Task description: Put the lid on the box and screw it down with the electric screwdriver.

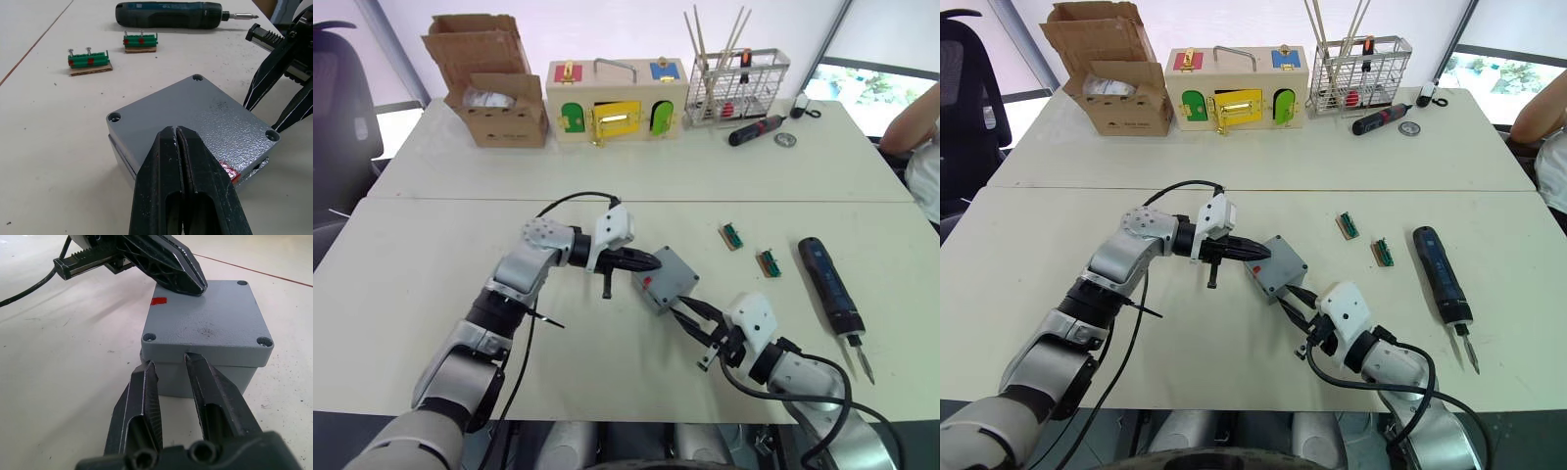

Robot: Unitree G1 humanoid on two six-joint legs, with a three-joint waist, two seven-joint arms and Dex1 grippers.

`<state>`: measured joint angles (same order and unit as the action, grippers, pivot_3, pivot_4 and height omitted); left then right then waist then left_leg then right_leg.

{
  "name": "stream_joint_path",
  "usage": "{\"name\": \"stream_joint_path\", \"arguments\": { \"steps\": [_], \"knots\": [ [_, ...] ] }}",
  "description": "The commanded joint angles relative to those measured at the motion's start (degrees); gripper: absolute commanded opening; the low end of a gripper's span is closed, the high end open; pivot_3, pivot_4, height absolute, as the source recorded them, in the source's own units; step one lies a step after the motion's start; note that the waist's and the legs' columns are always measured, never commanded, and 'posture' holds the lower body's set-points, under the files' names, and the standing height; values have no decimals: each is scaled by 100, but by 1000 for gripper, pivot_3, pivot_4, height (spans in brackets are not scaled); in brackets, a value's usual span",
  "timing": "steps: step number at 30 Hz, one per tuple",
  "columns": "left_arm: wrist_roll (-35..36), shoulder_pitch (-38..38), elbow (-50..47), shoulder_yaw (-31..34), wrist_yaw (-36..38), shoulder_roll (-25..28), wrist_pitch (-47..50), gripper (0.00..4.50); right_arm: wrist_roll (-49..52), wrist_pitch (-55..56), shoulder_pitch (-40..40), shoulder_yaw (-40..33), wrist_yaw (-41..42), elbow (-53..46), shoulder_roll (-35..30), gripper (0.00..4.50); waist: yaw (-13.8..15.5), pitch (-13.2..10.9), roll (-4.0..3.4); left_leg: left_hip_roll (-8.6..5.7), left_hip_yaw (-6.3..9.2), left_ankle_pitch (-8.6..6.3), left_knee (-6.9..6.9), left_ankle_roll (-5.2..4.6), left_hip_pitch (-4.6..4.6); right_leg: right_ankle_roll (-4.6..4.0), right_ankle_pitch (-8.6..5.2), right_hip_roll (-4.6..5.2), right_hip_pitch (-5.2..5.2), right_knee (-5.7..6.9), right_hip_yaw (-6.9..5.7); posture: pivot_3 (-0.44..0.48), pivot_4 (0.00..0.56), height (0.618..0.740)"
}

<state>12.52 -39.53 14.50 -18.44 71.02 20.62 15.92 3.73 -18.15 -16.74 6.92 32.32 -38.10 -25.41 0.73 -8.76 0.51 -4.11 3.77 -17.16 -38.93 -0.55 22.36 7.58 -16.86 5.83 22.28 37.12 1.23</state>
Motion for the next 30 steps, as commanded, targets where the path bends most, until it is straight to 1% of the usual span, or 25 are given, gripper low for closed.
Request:
{"name": "stream_joint_path", "arguments": {
  "steps": [1,12,30],
  "knots": [
    [-2,46,-63,-12,62,59,134,0,120,36,67,75,-27,-156,31,1027,-1,0,0,0,0,0,0,0,0,0,0,0,0,0,0,0,150,737],
    [32,-81,-28,-31,203,46,25,0,223,9,196,191,33,-166,-29,1027,-2,-2,-1,0,0,0,4,0,4,0,0,0,2,0,0,0,150,737],
    [-80,36,-46,-260,437,17,-177,0,489,10,-12,30,116,-429,-232,1027,1,-2,-1,0,0,0,7,0,5,0,0,1,2,-3,0,0,150,737]
  ]
}}
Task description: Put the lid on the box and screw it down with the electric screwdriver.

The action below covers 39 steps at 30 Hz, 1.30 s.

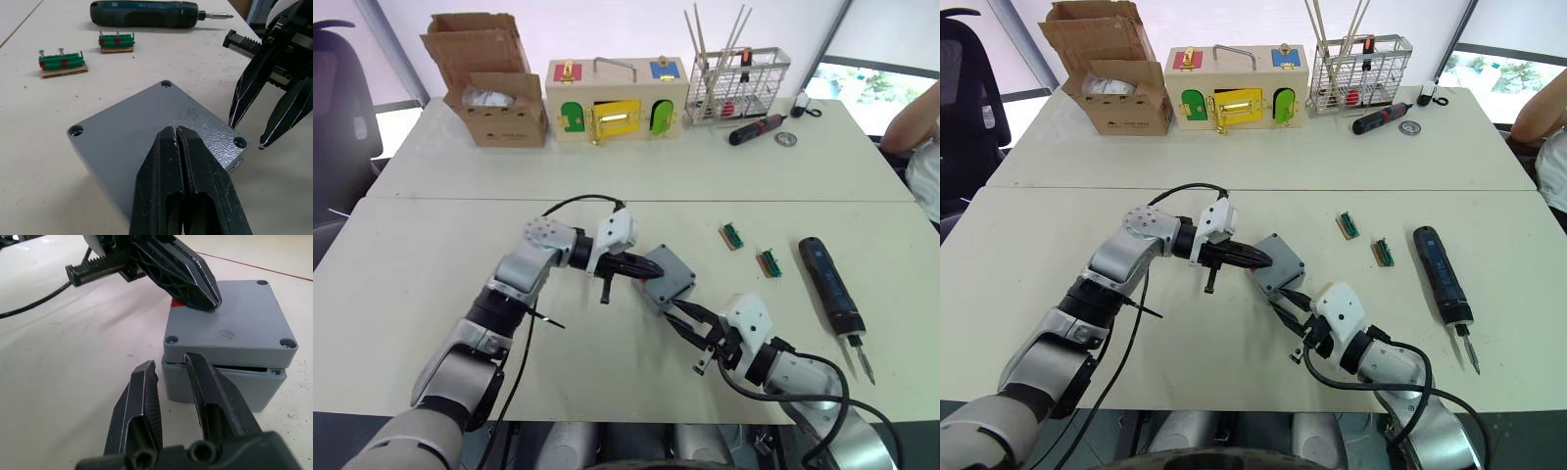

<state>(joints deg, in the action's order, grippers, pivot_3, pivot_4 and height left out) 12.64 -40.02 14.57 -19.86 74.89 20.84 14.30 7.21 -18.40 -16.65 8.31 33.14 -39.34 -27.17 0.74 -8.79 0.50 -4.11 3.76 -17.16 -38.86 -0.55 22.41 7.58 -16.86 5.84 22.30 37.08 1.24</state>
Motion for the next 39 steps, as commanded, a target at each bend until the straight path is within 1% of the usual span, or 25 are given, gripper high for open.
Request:
{"name": "stream_joint_path", "arguments": {
  "steps": [1,10,13,18,21,23,25,27,30,32,35,37,39],
  "knots": [
    [-87,85,-55,-119,56,-7,-17,0,157,40,-23,-118,34,-311,-70,1027,-1,0,0,0,0,0,0,0,0,0,0,0,0,0,0,0,150,737],
    [72,37,-123,-12,100,-89,86,0,204,92,3,-97,-16,-266,-92,1027,-2,-1,1,0,0,0,1,0,0,0,0,0,0,-2,0,0,150,737],
    [305,-124,-122,228,135,-73,232,0,190,117,-5,-70,2,-228,-103,1027,-3,-2,1,0,0,0,1,0,1,0,0,0,1,-2,0,0,150,737],
    [590,-320,-321,431,284,50,560,0,214,108,-4,-76,46,-238,-135,1027,-7,-7,1,0,0,0,1,0,8,0,0,0,7,-1,-1,0,150,737],
    [878,-429,-487,604,374,129,935,0,242,96,-2,-108,64,-240,-150,1027,-3,-11,-2,0,0,0,3,0,10,0,0,0,12,-1,0,0,150,737],
    [1181,-592,-507,847,369,174,1304,0,288,75,-21,-173,68,-266,-165,1027,-4,-12,-1,0,0,0,3,0,10,0,0,0,11,-1,0,0,150,737],
    [1310,-791,-271,1090,251,182,1460,0,330,36,-36,-236,41,-286,-165,1027,0,-15,1,0,0,0,3,0,10,0,0,0,11,-1,0,0,150,737],
    [1182,-961,169,1199,92,177,1304,0,356,12,-37,-271,14,-286,-161,1027,1,-15,1,0,0,0,3,0,10,1,0,-1,11,-1,-1,0,150,737],
    [177,-1209,1513,864,-299,276,2,0,485,-90,-24,-389,-71,-252,-85,1027,-4,-14,0,-1,0,0,3,0,9,1,0,-1,11,-1,-2,0,150,737],
    [-226,-1356,2218,729,-437,244,-659,0,541,-111,-16,-432,-73,-241,-82,1027,-6,-15,1,-1,0,1,4,2,9,1,0,-2,13,-1,-3,0,150,737],
    [-440,-1517,2876,683,-346,63,-1200,0,634,-112,-40,-508,-67,-266,-86,1027,6,-24,11,-2,-3,1,10,2,13,1,0,-2,21,-1,-3,0,150,737],
    [-554,-1585,3192,654,-258,-88,-1461,0,709,-115,-76,-572,-50,-326,-101,1027,26,-26,14,-2,0,2,6,3,34,1,0,-2,36,0,-6,0,150,737],
    [-645,-1622,3359,661,-201,-191,-1636,0,738,-134,-102,-596,-49,-364,-127,1027,22,-27,15,-4,2,19,-6,34,60,2,0,-1,50,0,-9,0,150,737]
  ]
}}
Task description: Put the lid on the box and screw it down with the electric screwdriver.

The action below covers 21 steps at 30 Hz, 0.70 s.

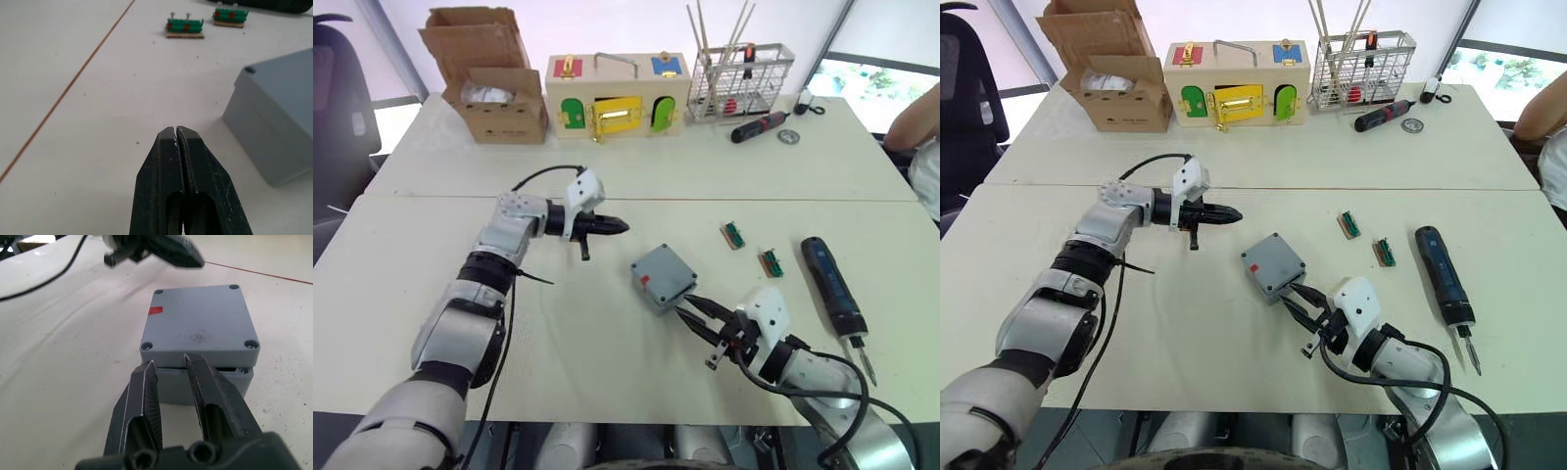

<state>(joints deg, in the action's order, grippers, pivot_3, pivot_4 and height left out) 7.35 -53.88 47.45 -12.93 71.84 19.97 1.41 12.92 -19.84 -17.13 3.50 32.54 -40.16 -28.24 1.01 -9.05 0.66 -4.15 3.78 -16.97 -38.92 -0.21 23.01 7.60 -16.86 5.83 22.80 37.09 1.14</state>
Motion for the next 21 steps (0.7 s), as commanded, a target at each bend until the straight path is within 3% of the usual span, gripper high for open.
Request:
{"name": "stream_joint_path", "arguments": {
  "steps": [1,21],
  "knots": [
    [-113,-242,105,-7,163,-160,-371,0,175,-5,-69,-131,2,-294,-32,1027,-20,0,0,-1,0,1,-8,1,15,0,0,0,14,2,0,0,150,737],
    [34,268,-932,91,500,-535,295,0,259,-263,11,-39,-254,-343,47,1027,-29,0,0,1,-2,2,-14,1,28,1,1,-2,35,19,1,0,150,737]
  ]
}}
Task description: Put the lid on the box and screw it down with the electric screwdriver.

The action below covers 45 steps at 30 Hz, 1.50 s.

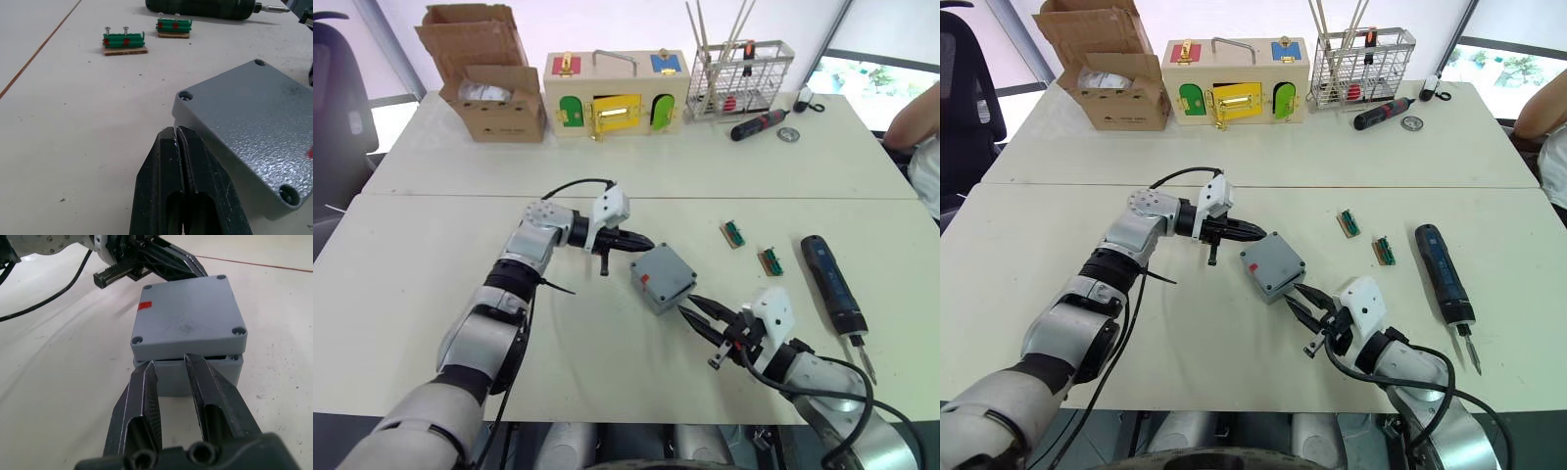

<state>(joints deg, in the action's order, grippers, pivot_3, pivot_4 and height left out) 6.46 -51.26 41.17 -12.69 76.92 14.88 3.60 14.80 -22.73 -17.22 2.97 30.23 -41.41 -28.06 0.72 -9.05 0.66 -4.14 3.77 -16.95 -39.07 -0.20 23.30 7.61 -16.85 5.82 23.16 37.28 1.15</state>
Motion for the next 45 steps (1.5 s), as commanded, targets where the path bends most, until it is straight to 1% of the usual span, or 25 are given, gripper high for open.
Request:
{"name": "stream_joint_path", "arguments": {
  "steps": [1,12,20,22,27,31,34,45],
  "knots": [
    [125,13,-334,71,-19,-36,98,0,55,34,18,37,-21,-208,22,1027,0,0,0,0,0,0,0,0,0,0,0,0,0,0,0,0,150,737],
    [84,135,-540,-9,-4,-40,163,0,35,57,-15,84,-27,-198,-2,1027,0,0,0,0,0,1,-1,2,0,0,0,0,0,1,0,0,150,737],
    [-137,-55,149,142,-519,58,-208,0,171,12,-317,-9,127,-266,-124,1027,-4,0,0,-1,0,1,-1,3,0,0,0,0,0,1,0,0,150,737],
    [-148,-17,214,138,-522,117,-241,0,152,-37,-373,78,205,-254,-208,1027,-3,0,0,-1,0,1,-1,2,0,0,0,0,0,2,0,0,150,737],
    [-83,402,-330,-28,-253,227,-26,0,113,-131,-251,190,204,-37,-222,1027,-3,1,-1,0,0,2,-1,3,-1,0,0,0,1,3,0,0,150,737],
    [-14,913,-1150,-190,-44,301,349,0,-9,-124,150,210,220,336,-246,1027,-6,1,-1,0,-1,2,-4,3,-1,0,0,0,0,3,2,0,150,737],
    [-8,1149,-1595,-288,-19,360,534,0,8,-167,351,163,293,468,-316,1027,1,1,-1,0,1,3,-4,5,0,0,0,1,0,5,2,0,150,737],
    [205,1780,-3025,-522,77,524,1397,0,261,-303,627,-254,892,679,-888,1027,3,2,-3,0,1,4,-4,6,-1,0,0,2,-1,5,4,0,150,737]
  ]
}}
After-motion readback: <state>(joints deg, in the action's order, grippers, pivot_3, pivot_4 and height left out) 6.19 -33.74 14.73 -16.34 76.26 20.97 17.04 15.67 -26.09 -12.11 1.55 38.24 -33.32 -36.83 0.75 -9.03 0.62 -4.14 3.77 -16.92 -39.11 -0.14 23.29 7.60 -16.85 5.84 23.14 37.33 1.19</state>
